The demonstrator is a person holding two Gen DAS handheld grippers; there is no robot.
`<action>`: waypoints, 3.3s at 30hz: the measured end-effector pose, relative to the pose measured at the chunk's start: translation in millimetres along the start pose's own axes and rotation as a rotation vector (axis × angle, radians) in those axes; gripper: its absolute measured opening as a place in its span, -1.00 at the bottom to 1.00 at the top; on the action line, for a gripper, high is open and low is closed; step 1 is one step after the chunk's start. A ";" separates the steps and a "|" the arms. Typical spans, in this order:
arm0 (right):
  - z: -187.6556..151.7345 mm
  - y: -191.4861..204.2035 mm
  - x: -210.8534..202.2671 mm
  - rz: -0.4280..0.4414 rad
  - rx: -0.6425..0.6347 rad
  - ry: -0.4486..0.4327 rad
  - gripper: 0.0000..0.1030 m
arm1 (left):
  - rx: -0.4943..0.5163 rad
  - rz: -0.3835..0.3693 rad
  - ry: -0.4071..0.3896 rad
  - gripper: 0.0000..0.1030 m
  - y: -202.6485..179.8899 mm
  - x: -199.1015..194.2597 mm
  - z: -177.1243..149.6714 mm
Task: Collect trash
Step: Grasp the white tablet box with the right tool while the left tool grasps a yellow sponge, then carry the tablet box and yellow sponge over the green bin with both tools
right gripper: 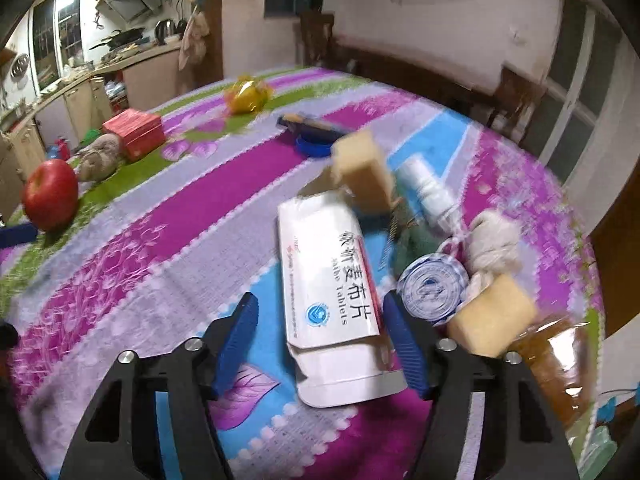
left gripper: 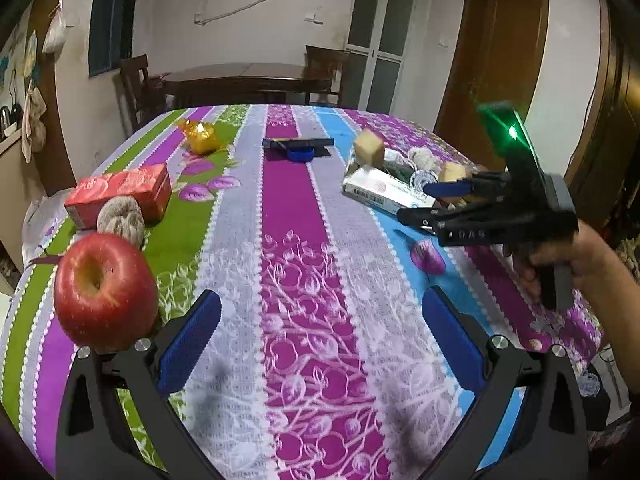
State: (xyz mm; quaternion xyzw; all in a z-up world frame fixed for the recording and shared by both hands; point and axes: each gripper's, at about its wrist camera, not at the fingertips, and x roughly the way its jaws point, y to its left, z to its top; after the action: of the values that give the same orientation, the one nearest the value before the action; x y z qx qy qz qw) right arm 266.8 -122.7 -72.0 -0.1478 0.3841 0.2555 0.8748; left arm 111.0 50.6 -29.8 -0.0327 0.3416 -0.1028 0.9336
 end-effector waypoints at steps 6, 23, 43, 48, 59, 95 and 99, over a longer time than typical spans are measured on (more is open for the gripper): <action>-39.1 18.6 -35.7 0.025 0.047 -0.041 -0.18 | -0.058 0.010 -0.067 0.89 -2.2 0.6 35.4; -179.1 -25.1 -158.2 -0.190 0.471 -0.078 -0.04 | 0.111 0.037 0.085 0.88 -75.8 135.2 95.3; -159.8 -28.3 -133.0 -0.156 0.450 -0.035 -0.07 | 0.001 -0.021 0.225 -0.46 -54.1 143.7 79.8; -165.3 -25.3 -140.2 -0.139 0.493 -0.067 -0.12 | 0.049 -0.021 0.180 -0.45 -56.1 102.7 66.6; -162.3 -11.9 -178.0 -0.170 0.518 -0.167 -0.19 | 0.213 0.010 0.081 -0.45 -114.3 62.6 54.3; -255.9 -171.6 -362.6 -0.571 0.838 -0.180 -0.16 | 0.657 -0.223 -0.002 -0.46 -370.9 76.5 70.0; -267.7 -189.5 -372.4 -0.574 0.884 -0.167 -0.16 | 0.706 -0.248 -0.002 -0.46 -395.4 78.8 68.2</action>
State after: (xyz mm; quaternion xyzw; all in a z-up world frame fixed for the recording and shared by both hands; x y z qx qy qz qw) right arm -0.6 -525.1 41.1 0.1569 0.3283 -0.1694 0.9159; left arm 146.6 -353.1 24.5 0.2500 0.2777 -0.3265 0.8682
